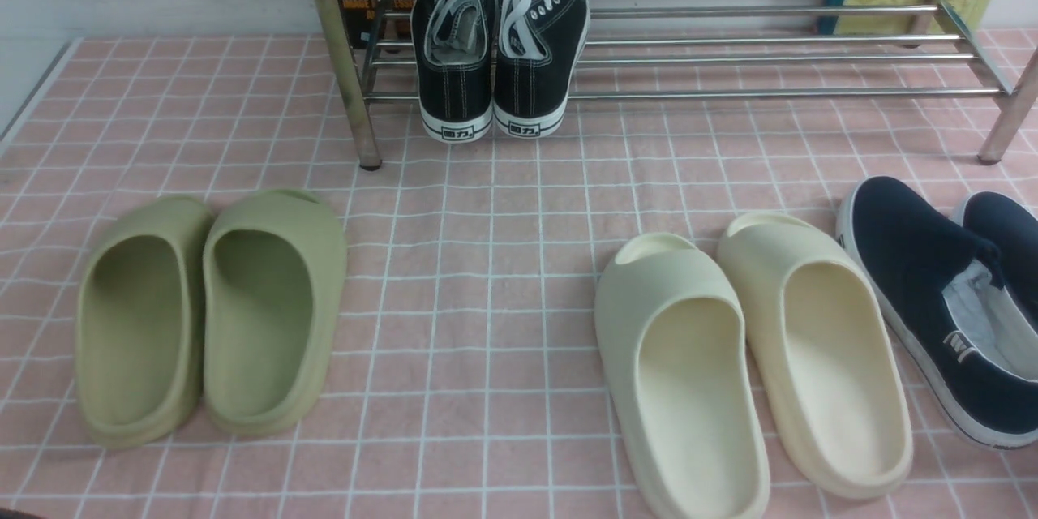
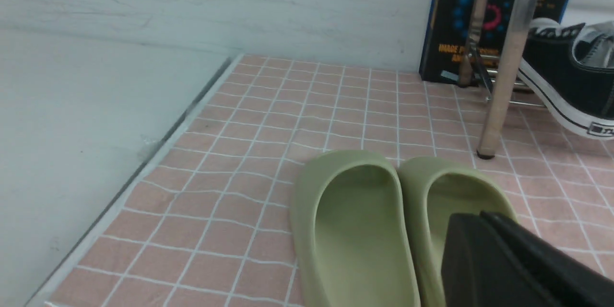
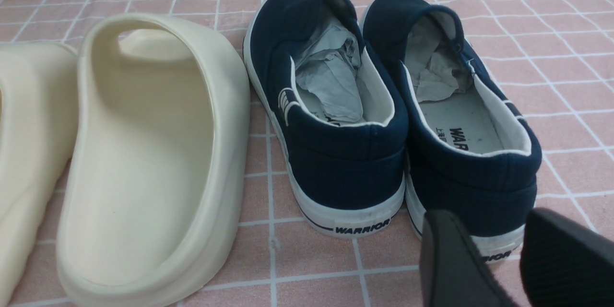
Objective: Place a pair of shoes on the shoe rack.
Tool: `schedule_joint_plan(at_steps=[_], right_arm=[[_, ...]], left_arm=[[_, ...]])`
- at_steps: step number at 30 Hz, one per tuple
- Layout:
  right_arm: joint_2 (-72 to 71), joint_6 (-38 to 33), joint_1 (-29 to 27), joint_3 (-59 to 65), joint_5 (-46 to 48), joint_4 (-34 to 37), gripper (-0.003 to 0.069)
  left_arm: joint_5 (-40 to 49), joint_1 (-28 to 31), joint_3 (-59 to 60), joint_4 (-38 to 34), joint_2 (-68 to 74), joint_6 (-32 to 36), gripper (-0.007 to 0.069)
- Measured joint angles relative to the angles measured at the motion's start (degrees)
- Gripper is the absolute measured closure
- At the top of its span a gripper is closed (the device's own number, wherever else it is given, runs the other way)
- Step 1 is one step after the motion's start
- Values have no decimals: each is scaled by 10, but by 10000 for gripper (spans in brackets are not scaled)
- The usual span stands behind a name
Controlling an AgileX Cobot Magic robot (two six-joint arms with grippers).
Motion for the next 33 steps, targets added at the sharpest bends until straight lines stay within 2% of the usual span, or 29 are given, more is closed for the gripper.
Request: schedule_joint_plan(at_steps=[6,11,21,33], right_arm=[[0,0,0,0,0,0,419],[0,0,0,0,0,0,419],[0,0,0,0,0,0,419],[0,0,0,0,0,0,419]], left_arm=[[-7,12,81,-12,-7,17,608],[-5,-29,119,-9,-7,17,608],[0,-71,128,5,-7,17,608],[5,-73,128,8,-7,17,608]])
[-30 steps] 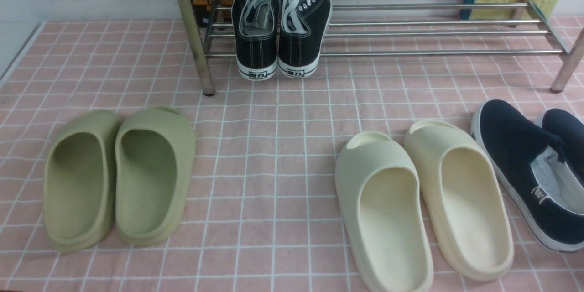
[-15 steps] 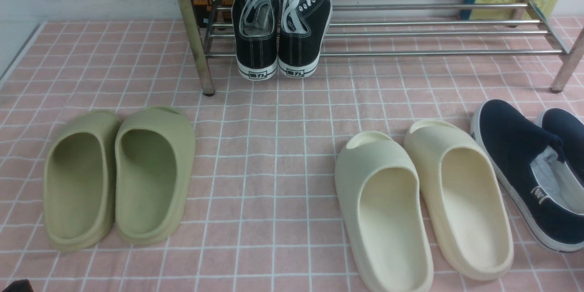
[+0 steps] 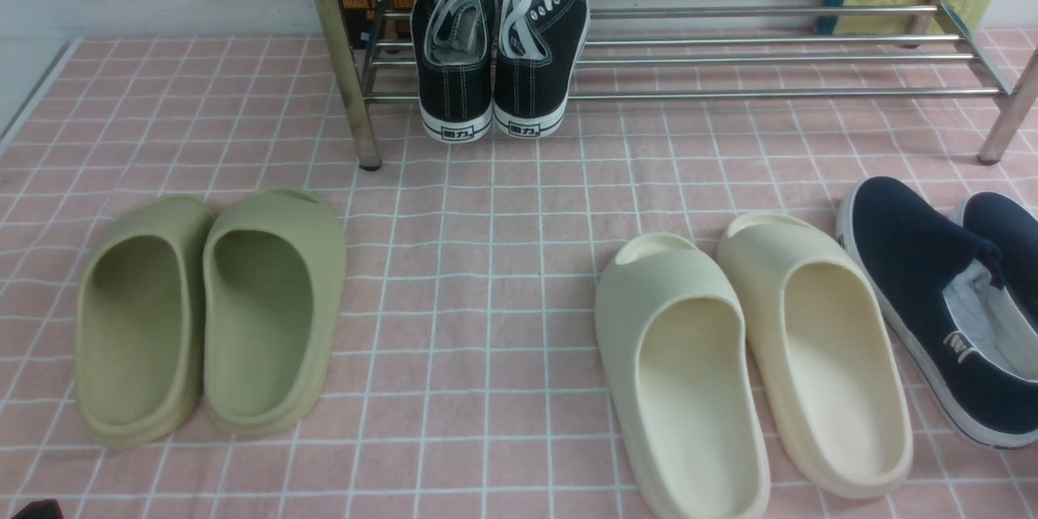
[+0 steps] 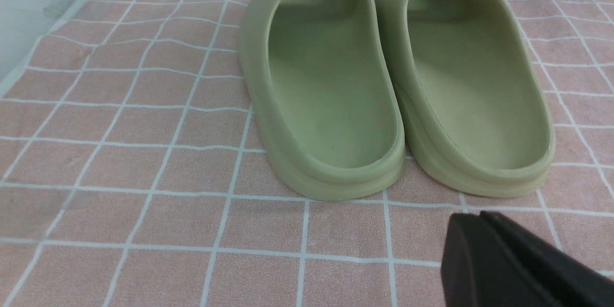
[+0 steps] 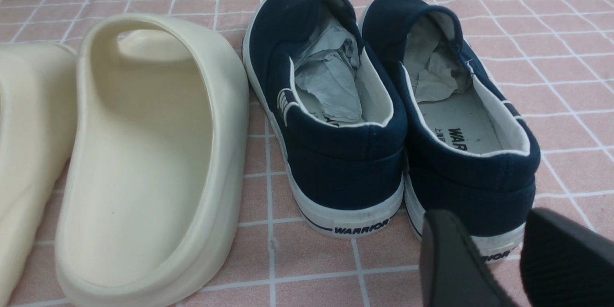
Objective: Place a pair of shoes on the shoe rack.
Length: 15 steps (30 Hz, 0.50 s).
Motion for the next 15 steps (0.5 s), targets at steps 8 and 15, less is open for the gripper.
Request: schedule_joint_plan(at_steps=[8,15], right_arm=[[0,0,0,0,0,0,419],[0,0,0,0,0,0,419]], left_arm=[[3,0,-1,1,0,0,602],[3,0,-1,2,0,2,591]])
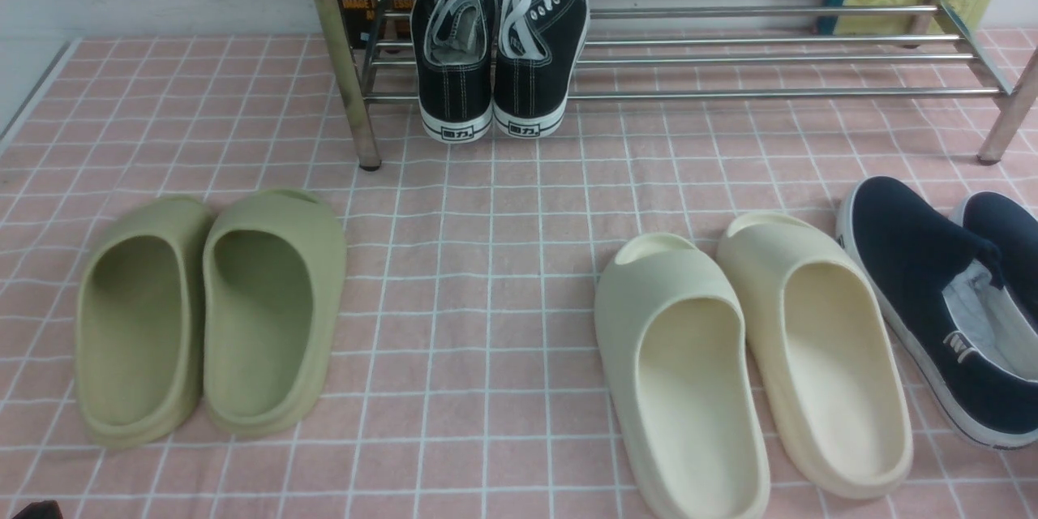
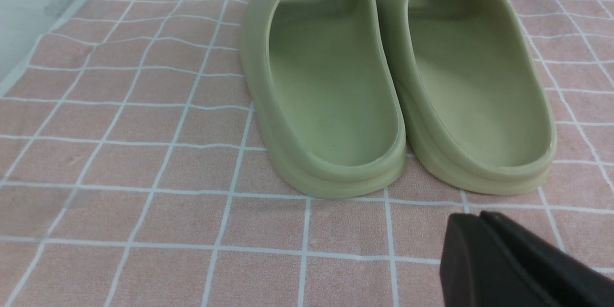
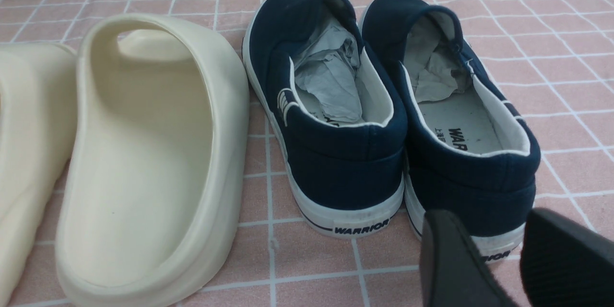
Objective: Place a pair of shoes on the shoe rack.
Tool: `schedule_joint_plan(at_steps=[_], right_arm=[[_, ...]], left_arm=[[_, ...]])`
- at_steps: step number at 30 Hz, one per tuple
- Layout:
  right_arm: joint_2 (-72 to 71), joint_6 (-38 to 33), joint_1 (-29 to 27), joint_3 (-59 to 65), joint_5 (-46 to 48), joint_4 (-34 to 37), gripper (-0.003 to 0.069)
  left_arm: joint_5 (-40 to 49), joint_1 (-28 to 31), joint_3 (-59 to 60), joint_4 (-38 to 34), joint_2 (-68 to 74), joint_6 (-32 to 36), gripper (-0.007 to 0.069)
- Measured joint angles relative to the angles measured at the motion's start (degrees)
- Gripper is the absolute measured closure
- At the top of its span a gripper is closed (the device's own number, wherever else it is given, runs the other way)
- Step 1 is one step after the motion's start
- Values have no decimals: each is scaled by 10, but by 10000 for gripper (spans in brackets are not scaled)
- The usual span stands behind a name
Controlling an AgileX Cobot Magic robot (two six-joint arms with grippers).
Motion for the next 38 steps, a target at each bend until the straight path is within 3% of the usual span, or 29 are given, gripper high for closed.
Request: schedule_joint_plan(at_steps=[38], right_arm=[[0,0,0,0,0,0,419]], left_arm=[[1,0,0,8,0,0,555]])
